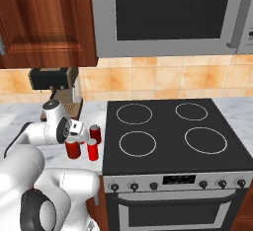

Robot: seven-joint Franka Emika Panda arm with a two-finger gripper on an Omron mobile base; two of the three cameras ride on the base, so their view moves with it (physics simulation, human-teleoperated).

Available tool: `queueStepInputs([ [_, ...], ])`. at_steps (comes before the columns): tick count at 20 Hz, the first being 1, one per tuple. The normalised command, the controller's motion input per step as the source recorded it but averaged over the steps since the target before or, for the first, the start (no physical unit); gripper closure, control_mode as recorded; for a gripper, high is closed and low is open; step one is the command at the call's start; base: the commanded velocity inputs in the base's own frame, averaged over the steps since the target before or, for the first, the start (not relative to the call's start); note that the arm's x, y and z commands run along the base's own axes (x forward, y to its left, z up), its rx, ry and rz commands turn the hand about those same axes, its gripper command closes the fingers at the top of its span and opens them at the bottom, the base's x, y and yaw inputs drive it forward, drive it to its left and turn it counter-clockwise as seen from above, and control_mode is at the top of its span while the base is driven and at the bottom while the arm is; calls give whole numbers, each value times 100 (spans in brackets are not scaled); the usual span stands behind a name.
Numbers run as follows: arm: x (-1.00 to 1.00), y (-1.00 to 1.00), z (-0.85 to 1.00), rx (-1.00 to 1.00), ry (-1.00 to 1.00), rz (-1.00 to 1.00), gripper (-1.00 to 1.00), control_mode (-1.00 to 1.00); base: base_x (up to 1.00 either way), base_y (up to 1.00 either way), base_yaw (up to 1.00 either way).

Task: Four empty soda cans are scattered around the kitchen. Gather all the cans and cluster them next to the stove for recycling.

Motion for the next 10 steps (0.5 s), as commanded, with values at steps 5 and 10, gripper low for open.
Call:
queueStepInputs([
  [5, 0, 0, 6, 0, 0, 0, -100, -100, 0, 0, 0],
  [10, -39, 0, 45, 0, -7, 1, -100, -100, 0, 0, 0],
])
